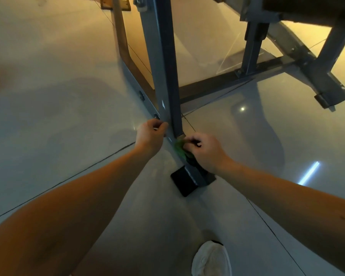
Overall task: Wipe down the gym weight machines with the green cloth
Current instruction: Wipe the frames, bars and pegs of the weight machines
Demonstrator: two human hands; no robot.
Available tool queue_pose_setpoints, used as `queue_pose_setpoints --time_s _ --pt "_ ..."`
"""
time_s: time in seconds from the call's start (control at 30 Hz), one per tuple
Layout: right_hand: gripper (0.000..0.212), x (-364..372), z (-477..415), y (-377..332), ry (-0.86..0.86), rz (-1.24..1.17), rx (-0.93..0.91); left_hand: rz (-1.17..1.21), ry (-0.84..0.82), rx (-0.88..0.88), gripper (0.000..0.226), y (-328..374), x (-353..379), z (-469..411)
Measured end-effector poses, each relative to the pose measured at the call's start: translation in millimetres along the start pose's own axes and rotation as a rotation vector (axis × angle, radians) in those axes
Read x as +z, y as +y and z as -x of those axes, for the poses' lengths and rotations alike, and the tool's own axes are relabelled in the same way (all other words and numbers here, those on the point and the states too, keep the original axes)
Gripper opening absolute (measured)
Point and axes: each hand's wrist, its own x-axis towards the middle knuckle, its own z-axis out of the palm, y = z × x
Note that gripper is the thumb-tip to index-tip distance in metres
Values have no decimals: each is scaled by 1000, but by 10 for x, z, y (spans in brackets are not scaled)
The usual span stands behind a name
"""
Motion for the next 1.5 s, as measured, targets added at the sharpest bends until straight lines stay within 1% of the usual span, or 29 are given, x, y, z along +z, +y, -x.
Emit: queue_pose_setpoints --time_s 0.07,0.13,0.2,0.3,0.4,0.47,0.53,0.6,0.7,0.77,0.8,0.87,0.97,1.03,1.1,1.17,1.23,1.3,1.37,1.5 --pt "7 -32 -124 -120 70 -158 97 39 13 34 23 32 -111 -15" --pt "8 -18 -252 -240 99 -251 132 58 52 88 30 65 -183 -5" --pt "12 30 -363 -367 120 -343 146 73 62 127 29 132 -243 38" --pt "16 78 -478 -527 183 -341 116 87 62 181 30 189 -287 63" --pt "20 106 -545 -610 156 -416 136 114 14 198 36 236 -320 75" --pt "21 132 -561 -654 145 -446 152 113 -7 199 31 238 -332 51" --pt "20 141 -584 -679 183 -469 164 74 9 208 24 264 -356 30" --pt "20 109 -615 -718 231 -494 173 41 29 193 22 286 -365 -13" --pt "24 -6 -722 -762 356 -441 152 20 100 158 13 351 -392 -63" --pt "28 -96 -814 -785 419 -349 121 93 198 116 11 407 -457 -140" --pt "31 -125 -852 -797 411 -301 112 134 244 97 12 446 -510 -199" --pt "35 -142 -917 -808 341 -231 93 179 310 105 12 556 -619 -320" --pt "31 -100 -978 -800 272 -231 43 297 366 136 16 690 -704 -535" --pt "27 -80 -1012 -766 258 -280 20 338 350 140 19 737 -659 -633" --pt "29 -69 -1046 -702 260 -293 -1 300 310 170 22 721 -528 -708" --pt "36 -45 -1079 -619 272 -270 -7 287 264 208 30 687 -382 -695" --pt "46 -38 -1102 -538 298 -244 -2 330 262 232 33 632 -254 -651" --pt "52 -31 -1108 -478 303 -230 -6 360 283 239 29 568 -162 -583" --pt "53 -8 -1103 -430 307 -205 -19 343 279 235 23 453 -64 -476" --pt "52 80 -1093 -388 336 -157 -13 270 164 105 14 111 170 -218"
